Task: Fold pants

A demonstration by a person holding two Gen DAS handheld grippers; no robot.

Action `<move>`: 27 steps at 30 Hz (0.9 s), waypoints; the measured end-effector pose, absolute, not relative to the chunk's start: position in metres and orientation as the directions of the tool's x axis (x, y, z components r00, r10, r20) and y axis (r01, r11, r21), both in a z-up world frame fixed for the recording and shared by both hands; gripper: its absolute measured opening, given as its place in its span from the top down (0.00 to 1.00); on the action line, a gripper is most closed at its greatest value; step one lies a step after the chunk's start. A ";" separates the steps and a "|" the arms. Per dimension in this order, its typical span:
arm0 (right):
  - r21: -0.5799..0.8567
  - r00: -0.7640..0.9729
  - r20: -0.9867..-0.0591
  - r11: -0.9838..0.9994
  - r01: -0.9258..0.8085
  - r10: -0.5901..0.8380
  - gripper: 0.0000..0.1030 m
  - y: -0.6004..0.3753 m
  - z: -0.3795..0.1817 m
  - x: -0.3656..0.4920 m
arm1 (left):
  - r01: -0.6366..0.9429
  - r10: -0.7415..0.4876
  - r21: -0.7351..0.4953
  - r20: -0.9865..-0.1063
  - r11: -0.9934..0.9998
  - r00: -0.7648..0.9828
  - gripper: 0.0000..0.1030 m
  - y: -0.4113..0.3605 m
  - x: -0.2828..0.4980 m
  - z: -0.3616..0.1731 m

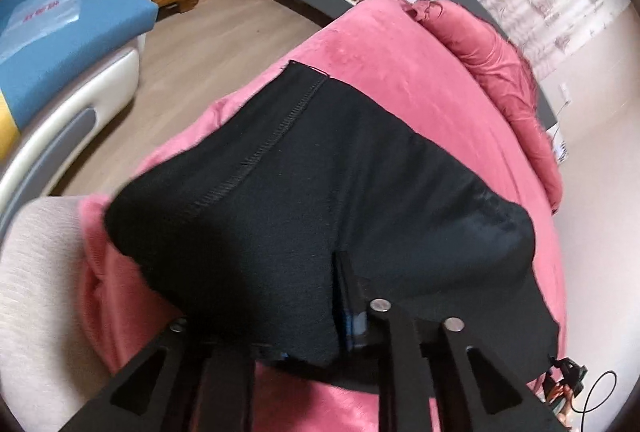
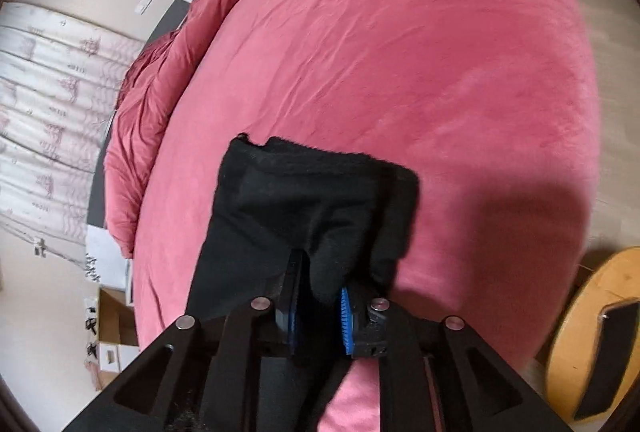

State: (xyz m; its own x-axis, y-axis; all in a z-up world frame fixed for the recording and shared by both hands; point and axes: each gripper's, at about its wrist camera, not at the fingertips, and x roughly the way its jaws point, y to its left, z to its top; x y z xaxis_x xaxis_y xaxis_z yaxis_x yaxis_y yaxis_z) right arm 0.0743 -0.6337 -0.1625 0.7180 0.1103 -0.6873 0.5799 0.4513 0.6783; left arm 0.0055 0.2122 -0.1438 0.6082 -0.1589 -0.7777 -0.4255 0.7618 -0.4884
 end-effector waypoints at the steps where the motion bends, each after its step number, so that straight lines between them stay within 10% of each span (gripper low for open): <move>1: 0.664 0.710 -0.698 0.456 0.593 0.093 0.82 -0.633 -0.159 0.072 | -0.443 -0.153 -0.486 -0.785 0.753 0.601 0.78 0.216 0.002 -0.141; 4: 0.590 0.674 -0.739 0.468 0.658 -0.017 0.82 -0.628 -0.146 0.052 | -0.522 -0.107 -0.501 -0.784 0.690 0.612 0.78 0.229 -0.016 -0.130; 7: 0.445 0.585 -0.782 0.466 0.765 -0.213 0.54 -0.612 -0.119 0.038 | -0.598 0.031 -0.457 -0.777 0.658 0.628 0.78 0.240 -0.037 -0.111; 12: 0.424 0.646 -0.711 0.566 0.707 -0.276 0.53 -0.565 -0.077 0.033 | -0.678 0.214 -0.436 -0.726 0.592 0.654 0.76 0.259 -0.059 -0.083; 19: 0.531 0.696 -0.677 0.813 0.237 0.239 0.53 -0.406 -0.056 0.132 | -0.435 0.003 -0.434 -0.706 0.789 0.709 0.76 0.207 0.000 -0.078; 27: 0.610 0.364 -0.676 0.764 -0.212 0.641 0.51 -0.207 -0.068 0.205 | -0.063 -0.214 -0.333 -0.727 0.941 0.652 0.75 0.110 0.067 -0.090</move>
State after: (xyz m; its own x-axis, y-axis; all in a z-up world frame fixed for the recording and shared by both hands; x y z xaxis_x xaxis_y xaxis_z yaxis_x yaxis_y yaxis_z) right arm 0.2045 -0.2075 -0.0679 0.3639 0.6410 -0.6758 -0.2123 0.7635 0.6099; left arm 0.0674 0.1098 -0.0902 0.6523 -0.2136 -0.7272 -0.0630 0.9409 -0.3329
